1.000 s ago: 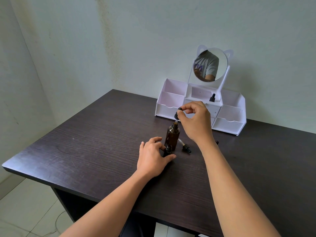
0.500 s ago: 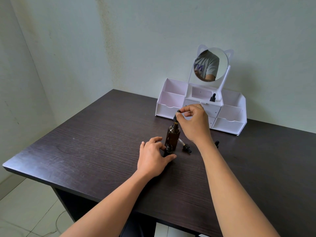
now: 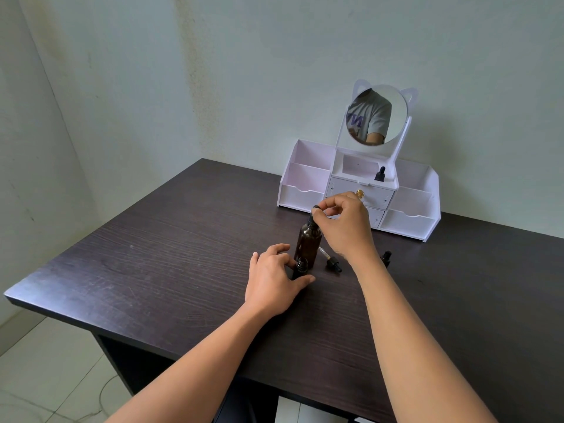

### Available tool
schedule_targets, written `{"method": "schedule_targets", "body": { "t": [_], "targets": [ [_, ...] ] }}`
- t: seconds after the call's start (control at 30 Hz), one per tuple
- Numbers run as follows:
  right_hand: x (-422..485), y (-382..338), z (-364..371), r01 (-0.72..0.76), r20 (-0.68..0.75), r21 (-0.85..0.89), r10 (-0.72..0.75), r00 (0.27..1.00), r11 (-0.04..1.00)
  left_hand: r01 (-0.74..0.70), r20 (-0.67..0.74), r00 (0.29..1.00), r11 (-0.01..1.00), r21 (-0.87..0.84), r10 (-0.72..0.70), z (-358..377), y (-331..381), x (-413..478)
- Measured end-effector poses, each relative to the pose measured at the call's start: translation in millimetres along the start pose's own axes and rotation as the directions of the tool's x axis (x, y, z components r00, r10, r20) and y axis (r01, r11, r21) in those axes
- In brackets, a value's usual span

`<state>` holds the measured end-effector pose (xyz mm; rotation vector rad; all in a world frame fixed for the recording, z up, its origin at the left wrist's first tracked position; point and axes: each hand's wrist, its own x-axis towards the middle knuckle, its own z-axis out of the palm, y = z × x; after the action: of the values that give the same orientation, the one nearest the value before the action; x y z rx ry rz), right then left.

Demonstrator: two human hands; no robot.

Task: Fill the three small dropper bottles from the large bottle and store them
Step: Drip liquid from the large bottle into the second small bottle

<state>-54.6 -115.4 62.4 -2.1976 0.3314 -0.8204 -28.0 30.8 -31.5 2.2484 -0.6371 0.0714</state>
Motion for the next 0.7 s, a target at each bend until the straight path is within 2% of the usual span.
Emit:
{"method": "schedule_targets", "body": {
  "t": [0.7],
  "targets": [
    [0.9, 2.8, 2.4, -0.011, 0.007, 0.008, 0.011, 1.000, 1.000, -0.023, 0.001, 1.000, 1.000, 0.003, 0.023, 0.3, -0.9, 0.7]
  ]
}}
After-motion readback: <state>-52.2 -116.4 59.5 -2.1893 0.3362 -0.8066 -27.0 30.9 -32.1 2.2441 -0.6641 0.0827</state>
